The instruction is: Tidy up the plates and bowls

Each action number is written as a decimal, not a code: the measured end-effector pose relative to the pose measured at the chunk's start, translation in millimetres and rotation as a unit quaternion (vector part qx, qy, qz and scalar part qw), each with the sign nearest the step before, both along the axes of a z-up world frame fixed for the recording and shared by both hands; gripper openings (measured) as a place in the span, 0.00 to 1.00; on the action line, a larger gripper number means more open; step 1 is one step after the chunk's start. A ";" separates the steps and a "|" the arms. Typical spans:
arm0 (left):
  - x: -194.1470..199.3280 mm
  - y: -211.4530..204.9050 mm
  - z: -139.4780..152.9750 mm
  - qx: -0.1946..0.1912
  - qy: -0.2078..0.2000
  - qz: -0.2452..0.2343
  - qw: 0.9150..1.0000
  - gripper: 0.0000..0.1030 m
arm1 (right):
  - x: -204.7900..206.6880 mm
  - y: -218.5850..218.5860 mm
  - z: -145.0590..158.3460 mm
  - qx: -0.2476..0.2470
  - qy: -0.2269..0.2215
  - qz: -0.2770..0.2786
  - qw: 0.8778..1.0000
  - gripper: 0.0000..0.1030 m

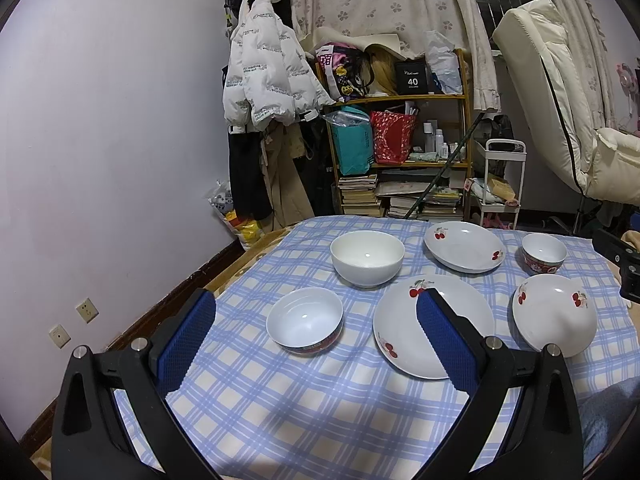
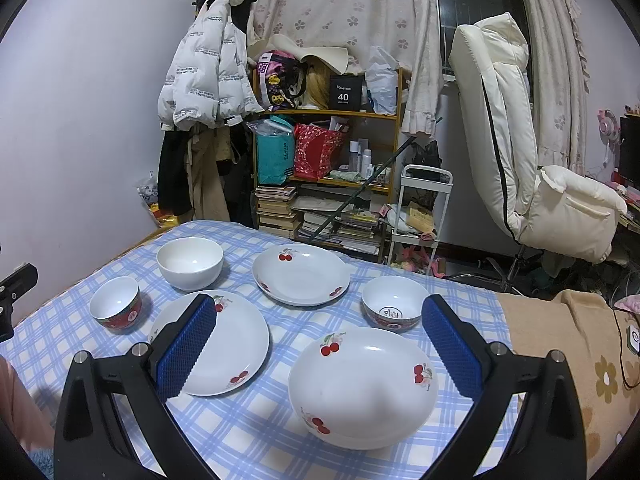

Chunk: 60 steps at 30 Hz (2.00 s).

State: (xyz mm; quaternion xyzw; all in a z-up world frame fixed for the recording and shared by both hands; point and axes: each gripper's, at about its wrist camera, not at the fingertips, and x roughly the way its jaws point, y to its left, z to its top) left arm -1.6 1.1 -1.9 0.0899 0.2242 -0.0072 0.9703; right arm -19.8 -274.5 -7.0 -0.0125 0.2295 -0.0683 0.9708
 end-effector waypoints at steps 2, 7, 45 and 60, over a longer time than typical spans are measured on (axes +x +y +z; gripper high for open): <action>0.2 0.3 0.6 -0.003 0.002 0.000 1.000 0.96 | 0.1 -0.1 0.0 0.001 0.000 0.000 1.000 1.00; 0.1 0.9 1.9 -0.003 0.002 0.002 1.000 0.96 | 0.2 -0.4 -0.2 0.001 0.000 0.000 1.000 1.00; -0.2 1.4 3.4 -0.001 -0.001 0.001 1.000 0.96 | 0.3 -0.6 -2.4 0.004 0.002 0.000 1.000 1.00; -0.7 -0.8 2.7 0.000 0.002 0.002 1.000 0.96 | 1.0 -1.4 -3.9 0.004 0.002 -0.001 1.000 1.00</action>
